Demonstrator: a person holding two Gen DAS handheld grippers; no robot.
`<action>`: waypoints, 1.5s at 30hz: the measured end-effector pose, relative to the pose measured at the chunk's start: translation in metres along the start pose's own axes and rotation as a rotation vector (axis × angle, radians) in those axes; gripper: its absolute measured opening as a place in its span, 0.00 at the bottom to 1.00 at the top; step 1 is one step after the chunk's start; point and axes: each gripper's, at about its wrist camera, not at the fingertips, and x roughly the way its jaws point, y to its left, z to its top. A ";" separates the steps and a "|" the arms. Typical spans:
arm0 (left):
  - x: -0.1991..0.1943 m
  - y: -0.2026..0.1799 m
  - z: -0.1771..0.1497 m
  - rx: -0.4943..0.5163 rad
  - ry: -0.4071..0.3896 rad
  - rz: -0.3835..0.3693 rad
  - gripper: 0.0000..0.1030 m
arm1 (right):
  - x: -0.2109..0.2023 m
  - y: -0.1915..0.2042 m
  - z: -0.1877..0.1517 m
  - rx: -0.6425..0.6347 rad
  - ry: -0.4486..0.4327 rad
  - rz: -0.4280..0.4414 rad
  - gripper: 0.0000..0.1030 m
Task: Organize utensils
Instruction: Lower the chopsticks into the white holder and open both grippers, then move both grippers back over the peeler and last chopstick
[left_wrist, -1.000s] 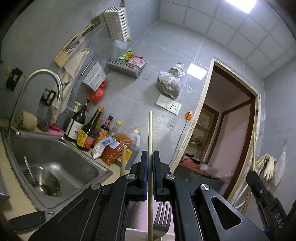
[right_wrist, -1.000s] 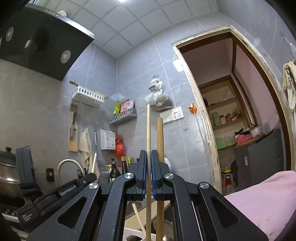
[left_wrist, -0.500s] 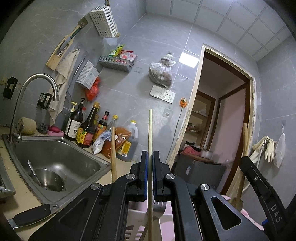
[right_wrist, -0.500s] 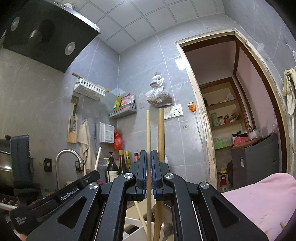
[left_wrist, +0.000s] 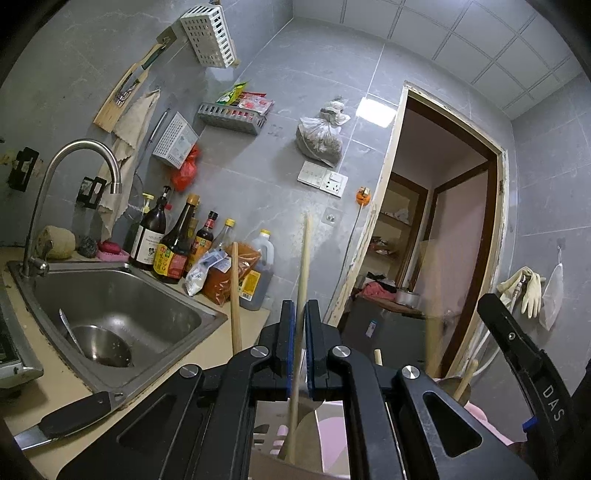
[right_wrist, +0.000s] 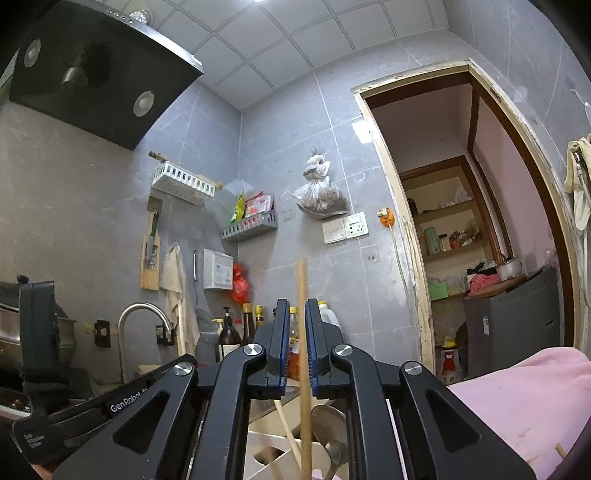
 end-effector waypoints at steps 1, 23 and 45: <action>-0.001 -0.001 0.000 0.002 0.003 -0.002 0.05 | -0.001 0.001 0.001 -0.002 -0.003 0.002 0.10; -0.034 -0.037 0.017 0.040 0.013 0.014 0.62 | -0.030 -0.034 0.034 0.020 0.036 -0.072 0.59; -0.044 -0.164 -0.030 0.238 0.266 -0.236 0.96 | -0.141 -0.135 0.073 -0.136 0.244 -0.205 1.00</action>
